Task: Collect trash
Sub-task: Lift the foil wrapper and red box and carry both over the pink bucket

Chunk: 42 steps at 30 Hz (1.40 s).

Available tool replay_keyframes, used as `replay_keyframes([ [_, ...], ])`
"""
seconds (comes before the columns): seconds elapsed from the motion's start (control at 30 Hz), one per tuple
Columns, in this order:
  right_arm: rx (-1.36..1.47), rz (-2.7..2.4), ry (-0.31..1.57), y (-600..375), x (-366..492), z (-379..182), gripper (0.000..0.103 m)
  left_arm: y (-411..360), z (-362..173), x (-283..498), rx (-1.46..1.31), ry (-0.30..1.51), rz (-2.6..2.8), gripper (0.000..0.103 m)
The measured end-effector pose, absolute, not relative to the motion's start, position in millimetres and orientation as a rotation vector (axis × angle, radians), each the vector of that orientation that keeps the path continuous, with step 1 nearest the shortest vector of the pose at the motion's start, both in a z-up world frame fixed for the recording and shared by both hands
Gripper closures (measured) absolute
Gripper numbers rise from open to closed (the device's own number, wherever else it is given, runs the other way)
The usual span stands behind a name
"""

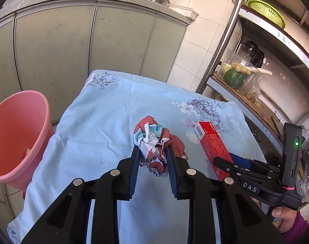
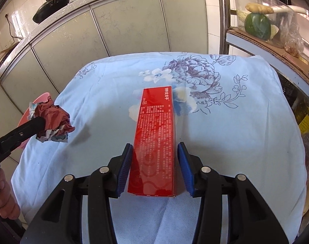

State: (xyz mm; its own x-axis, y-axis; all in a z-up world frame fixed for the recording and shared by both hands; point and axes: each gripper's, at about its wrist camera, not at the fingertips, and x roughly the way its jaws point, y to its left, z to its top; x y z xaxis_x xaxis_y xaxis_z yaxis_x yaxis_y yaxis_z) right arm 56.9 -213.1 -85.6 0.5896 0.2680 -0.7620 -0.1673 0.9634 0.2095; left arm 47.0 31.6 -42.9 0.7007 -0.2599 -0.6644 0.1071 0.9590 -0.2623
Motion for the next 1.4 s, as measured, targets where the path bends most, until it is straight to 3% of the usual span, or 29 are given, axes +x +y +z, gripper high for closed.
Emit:
replay_keyframes([
  [1.0,0.119,0.28,0.822,-212.0,42.2,-67.8,0.06,40.0,-25.3,23.8,-0.209,0.729,-0.194,0.077],
  [1.4,0.125,0.361,0.769,-197.4,24.8,-36.1,0.06,51.6,-17.4,10.9,-0.213,0.704,-0.167,0.077],
])
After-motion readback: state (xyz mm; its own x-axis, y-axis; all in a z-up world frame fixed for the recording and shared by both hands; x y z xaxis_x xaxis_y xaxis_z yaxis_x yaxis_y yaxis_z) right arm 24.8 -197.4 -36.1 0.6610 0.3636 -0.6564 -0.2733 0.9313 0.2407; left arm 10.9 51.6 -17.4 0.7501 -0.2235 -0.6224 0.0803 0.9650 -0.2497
